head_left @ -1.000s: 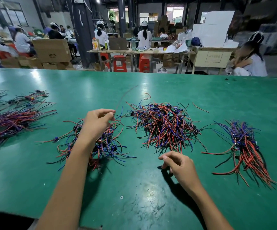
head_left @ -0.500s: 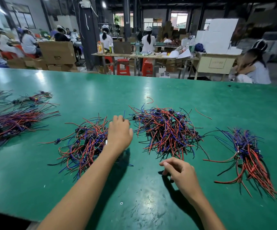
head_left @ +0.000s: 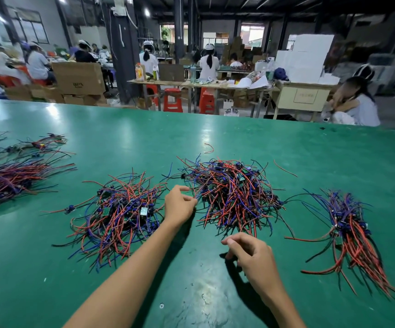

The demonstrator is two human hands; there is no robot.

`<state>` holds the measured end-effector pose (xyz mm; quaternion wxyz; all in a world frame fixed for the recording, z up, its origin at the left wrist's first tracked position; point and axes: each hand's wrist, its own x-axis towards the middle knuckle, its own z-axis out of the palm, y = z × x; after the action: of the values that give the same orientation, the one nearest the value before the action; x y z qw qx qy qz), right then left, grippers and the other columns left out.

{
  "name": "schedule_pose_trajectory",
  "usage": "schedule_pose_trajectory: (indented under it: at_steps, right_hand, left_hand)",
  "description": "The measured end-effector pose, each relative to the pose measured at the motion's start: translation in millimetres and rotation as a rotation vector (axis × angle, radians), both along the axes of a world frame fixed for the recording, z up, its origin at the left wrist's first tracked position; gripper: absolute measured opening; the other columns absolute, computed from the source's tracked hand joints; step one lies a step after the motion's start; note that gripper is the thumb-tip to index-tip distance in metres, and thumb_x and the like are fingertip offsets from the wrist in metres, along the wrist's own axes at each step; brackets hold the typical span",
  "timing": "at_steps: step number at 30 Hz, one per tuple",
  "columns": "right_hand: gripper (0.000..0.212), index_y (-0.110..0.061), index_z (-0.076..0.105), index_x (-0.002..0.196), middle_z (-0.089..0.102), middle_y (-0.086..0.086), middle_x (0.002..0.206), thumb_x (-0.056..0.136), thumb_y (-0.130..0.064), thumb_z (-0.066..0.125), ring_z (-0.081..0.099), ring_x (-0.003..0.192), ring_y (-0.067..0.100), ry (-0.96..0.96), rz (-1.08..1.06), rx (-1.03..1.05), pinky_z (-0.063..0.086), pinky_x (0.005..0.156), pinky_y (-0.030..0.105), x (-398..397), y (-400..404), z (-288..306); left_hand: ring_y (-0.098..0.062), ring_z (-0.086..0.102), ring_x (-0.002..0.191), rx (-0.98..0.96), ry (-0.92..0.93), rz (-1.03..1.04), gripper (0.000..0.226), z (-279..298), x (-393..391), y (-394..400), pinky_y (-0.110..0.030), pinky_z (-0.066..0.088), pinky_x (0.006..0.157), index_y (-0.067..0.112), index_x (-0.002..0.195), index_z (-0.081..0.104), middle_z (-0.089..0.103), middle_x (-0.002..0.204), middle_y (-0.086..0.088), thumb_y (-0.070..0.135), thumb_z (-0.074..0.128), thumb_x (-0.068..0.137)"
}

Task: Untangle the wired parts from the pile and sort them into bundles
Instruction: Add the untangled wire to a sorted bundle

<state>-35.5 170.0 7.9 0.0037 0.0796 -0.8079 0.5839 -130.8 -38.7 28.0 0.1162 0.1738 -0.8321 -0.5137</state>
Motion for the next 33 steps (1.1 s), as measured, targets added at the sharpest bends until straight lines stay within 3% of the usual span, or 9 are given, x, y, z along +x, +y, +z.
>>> schedule_pose_trajectory:
  at_steps: [4, 11, 13, 16, 19, 21, 23, 26, 33]
  right_hand:
    - [0.017, -0.03, 0.078, 0.083, 0.073, -0.001, 0.068, 0.096, -0.024, 0.067, 0.065, 0.062, 0.009, 0.007, -0.004, 0.02, 0.049, 0.06, 0.031, 0, -1, 1]
    - [0.017, -0.03, 0.077, 0.083, 0.073, -0.002, 0.068, 0.096, -0.024, 0.067, 0.064, 0.061, 0.013, 0.016, -0.004, 0.042, 0.048, 0.06, 0.032, 2, -2, 2]
    - [0.017, -0.03, 0.077, 0.083, 0.073, -0.002, 0.068, 0.096, -0.025, 0.067, 0.066, 0.063, 0.015, 0.017, -0.003, 0.042, 0.048, 0.06, 0.033, 2, -2, 3]
    - [0.017, -0.03, 0.077, 0.083, 0.073, -0.002, 0.068, 0.096, -0.025, 0.067, 0.064, 0.061, 0.009, 0.016, -0.003, 0.05, 0.049, 0.061, 0.031, 1, -2, 3]
    - [0.018, -0.031, 0.077, 0.082, 0.073, -0.002, 0.068, 0.095, -0.025, 0.067, 0.063, 0.06, 0.006, 0.012, -0.003, 0.051, 0.049, 0.061, 0.031, 2, -2, 2]
    - [0.018, -0.032, 0.077, 0.082, 0.073, -0.002, 0.068, 0.095, -0.026, 0.067, 0.063, 0.06, 0.008, 0.01, -0.005, 0.046, 0.049, 0.061, 0.033, 2, -2, 3]
    - [0.018, -0.034, 0.077, 0.082, 0.073, -0.002, 0.068, 0.095, -0.026, 0.067, 0.064, 0.061, 0.007, 0.01, -0.003, 0.045, 0.05, 0.061, 0.032, 2, -2, 3]
    - [0.019, -0.036, 0.077, 0.082, 0.073, -0.002, 0.069, 0.095, -0.026, 0.067, 0.064, 0.062, 0.007, 0.011, -0.004, 0.042, 0.05, 0.061, 0.03, 3, -2, 3]
    - [0.019, -0.032, 0.077, 0.081, 0.073, -0.005, 0.068, 0.095, -0.026, 0.066, 0.064, 0.062, 0.005, 0.025, -0.011, 0.082, 0.053, 0.063, 0.034, 2, -2, 4]
  left_hand:
    - [-0.015, 0.069, 0.059, 0.549, -0.073, -0.022, 0.03, 3, 19, 3, -0.025, 0.059, 0.06, -0.002, 0.117, 0.064, 0.072, 0.085, -0.015, -0.003, 0.071, 0.088]
    - [-0.012, 0.061, 0.063, 0.669, -0.054, -0.106, 0.017, -5, 47, 10, -0.02, 0.056, 0.063, 0.008, 0.103, 0.077, 0.077, 0.092, -0.006, 0.005, 0.073, 0.088]
    - [-0.013, 0.06, 0.069, 0.525, 0.043, -0.137, 0.023, -11, 50, 11, -0.022, 0.052, 0.065, 0.018, 0.112, 0.076, 0.074, 0.099, -0.002, 0.011, 0.071, 0.09]
    - [-0.011, 0.057, 0.077, 0.015, 0.117, -0.245, 0.041, -20, 48, 13, -0.028, 0.055, 0.083, 0.036, 0.13, 0.06, 0.048, 0.126, 0.004, 0.014, 0.062, 0.097]
    - [-0.02, 0.06, 0.11, -0.307, 0.026, -0.224, 0.04, -19, 32, 18, -0.037, 0.043, 0.106, 0.027, 0.143, 0.051, 0.041, 0.145, -0.002, 0.023, 0.051, 0.103]
    - [-0.027, 0.054, 0.126, -0.53, -0.032, -0.224, 0.036, -16, 24, 23, -0.038, 0.042, 0.104, 0.015, 0.134, 0.059, 0.045, 0.151, -0.005, 0.029, 0.042, 0.105]
    - [-0.032, 0.059, 0.118, -0.69, -0.07, -0.225, 0.034, -15, 23, 29, -0.042, 0.048, 0.093, 0.01, 0.118, 0.062, 0.049, 0.147, -0.004, 0.03, 0.036, 0.106]
    - [-0.033, 0.064, 0.103, -0.81, -0.073, -0.176, 0.037, -18, 27, 37, -0.041, 0.049, 0.081, 0.009, 0.119, 0.06, 0.052, 0.135, -0.004, 0.03, 0.032, 0.107]
    - [-0.032, 0.065, 0.078, -0.782, -0.041, -0.001, 0.034, -13, 42, 26, -0.033, 0.041, 0.062, 0.01, 0.078, 0.068, 0.066, 0.08, -0.009, 0.033, 0.055, 0.099]
